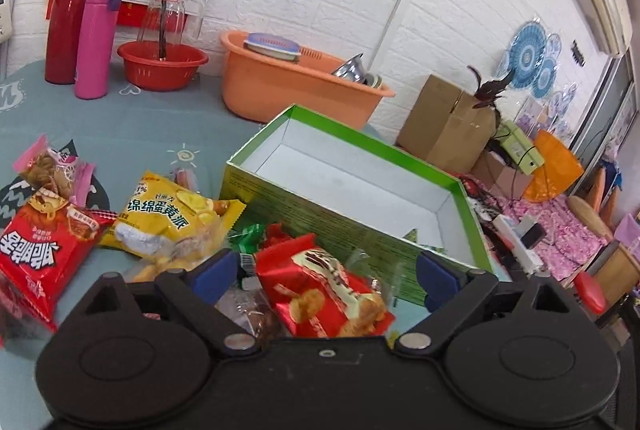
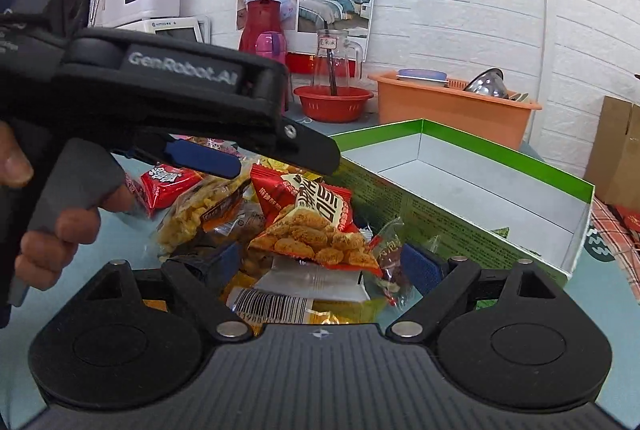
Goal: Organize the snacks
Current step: 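Close both grippers on the red cookie snack bag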
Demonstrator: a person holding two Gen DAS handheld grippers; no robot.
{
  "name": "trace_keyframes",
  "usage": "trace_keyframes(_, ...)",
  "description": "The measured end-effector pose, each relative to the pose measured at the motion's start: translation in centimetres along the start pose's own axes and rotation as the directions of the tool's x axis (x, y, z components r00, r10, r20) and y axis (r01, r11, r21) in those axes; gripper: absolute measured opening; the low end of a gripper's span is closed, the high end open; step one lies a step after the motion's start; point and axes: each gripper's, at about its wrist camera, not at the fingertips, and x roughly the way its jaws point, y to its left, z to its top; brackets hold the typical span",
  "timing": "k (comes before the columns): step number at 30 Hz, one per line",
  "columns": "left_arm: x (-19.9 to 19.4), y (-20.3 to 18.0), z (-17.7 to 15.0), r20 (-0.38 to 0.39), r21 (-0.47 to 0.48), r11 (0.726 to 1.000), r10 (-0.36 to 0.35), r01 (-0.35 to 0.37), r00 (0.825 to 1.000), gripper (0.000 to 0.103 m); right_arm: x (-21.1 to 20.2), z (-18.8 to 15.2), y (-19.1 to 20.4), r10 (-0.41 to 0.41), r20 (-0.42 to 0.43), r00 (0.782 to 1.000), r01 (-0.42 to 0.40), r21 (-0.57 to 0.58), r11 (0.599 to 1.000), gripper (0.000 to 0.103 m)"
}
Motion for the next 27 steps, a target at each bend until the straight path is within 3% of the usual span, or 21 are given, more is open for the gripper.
trace_keyframes(5, 2.9, 1.5, -0.4, -0.085, -0.032, 0.999, -0.005, 0.002, 0.996, 0.103, 1.7, 0.1, -0.4, 0.022, -0.019, 1.0, -0.022, 0.002, 1.0, 0.103)
trace_keyframes(13, 2.3, 1.4, -0.3, -0.086, -0.051, 0.996, -0.078, 0.074, 0.993, 0.101, 3.0, -0.2, -0.9, 0.059, -0.046, 0.997, -0.058, 0.023, 0.998, 0.103)
trace_keyframes(14, 2.6, 1.4, -0.4, -0.093, -0.041, 0.997, -0.075, 0.071, 0.993, 0.098, 3.1, -0.2, -0.9, 0.062, -0.049, 0.997, -0.06, 0.031, 0.998, 0.103)
trace_keyframes(16, 2.9, 1.5, -0.7, -0.106, -0.034, 0.997, -0.069, 0.065, 0.992, 0.083, 3.1, -0.2, -0.9, 0.077, -0.049, 0.996, -0.075, 0.043, 0.996, 0.103)
trace_keyframes(19, 2.7, 1.7, -1.0, -0.103, -0.052, 0.996, -0.081, 0.076, 0.991, 0.075, 2.9, 0.0, -1.1, 0.089, -0.053, 0.995, -0.085, 0.071, 0.994, 0.102)
trace_keyframes(22, 2.0, 1.2, -1.3, -0.1, -0.046, 0.996, -0.086, 0.082, 0.991, 0.074, 2.5, 0.3, -1.0, 0.097, -0.052, 0.994, -0.092, 0.081, 0.992, 0.084)
trace_keyframes(27, 0.7, 0.6, -1.1, -0.076, -0.062, 0.993, -0.105, 0.1, 0.992, 0.074, 1.1, 0.5, -0.5, 0.073, -0.023, 0.997, -0.071, 0.064, 0.995, 0.081)
